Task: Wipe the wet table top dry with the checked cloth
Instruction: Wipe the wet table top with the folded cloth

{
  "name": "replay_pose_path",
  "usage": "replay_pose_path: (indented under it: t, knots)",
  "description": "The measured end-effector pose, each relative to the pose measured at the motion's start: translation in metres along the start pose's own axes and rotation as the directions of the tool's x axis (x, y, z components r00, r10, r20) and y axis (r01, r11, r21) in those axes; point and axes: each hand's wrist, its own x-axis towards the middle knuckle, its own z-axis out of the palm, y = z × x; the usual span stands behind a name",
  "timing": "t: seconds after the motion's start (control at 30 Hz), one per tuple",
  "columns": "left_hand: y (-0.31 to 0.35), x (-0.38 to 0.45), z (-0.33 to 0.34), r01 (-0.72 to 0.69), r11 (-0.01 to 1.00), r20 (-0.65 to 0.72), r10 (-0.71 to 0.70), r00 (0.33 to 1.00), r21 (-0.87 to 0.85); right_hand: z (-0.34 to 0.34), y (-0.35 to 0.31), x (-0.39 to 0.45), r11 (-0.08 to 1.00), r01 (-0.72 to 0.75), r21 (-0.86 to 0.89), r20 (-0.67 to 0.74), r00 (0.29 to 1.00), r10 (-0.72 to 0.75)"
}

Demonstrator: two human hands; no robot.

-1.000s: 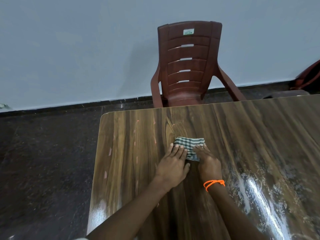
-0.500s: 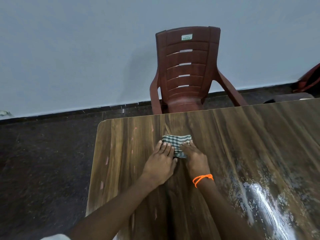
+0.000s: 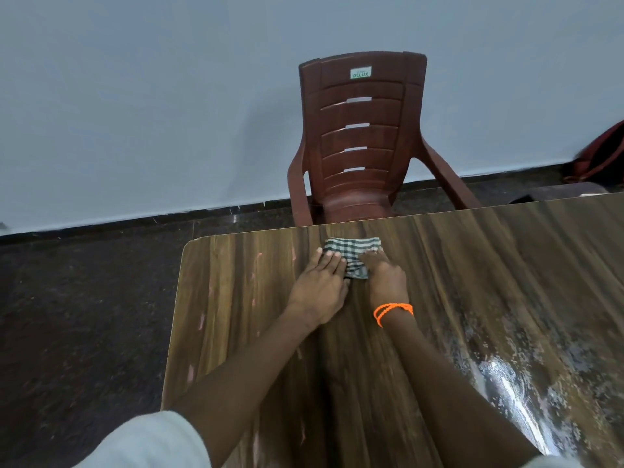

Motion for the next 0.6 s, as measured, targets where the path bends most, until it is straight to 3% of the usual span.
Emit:
replay_pose_path:
  t: [0.27,0.43,0.6]
  knots:
    - [0.027,-0.036,-0.001,0.070,0.997,0.026,-0.071,0.997,0.039,0.014,0.012,-0.040,0.992,0.119,0.033,0.087,0.989,-0.121]
    - [0.050,0.002,0.001,-0.022,0.999,-0.004,0.023,1.000,0.048,-0.009,0.044,-0.034,0.999,-0.018,-0.038,-0.033,0.999,0.017]
    - [0.035,0.050,-0.006,-0.015,0.998,-0.008,0.015,1.000,0.056,-0.014,0.043,0.021,0.990,-0.117,-0.084,-0.041,0.993,0.114]
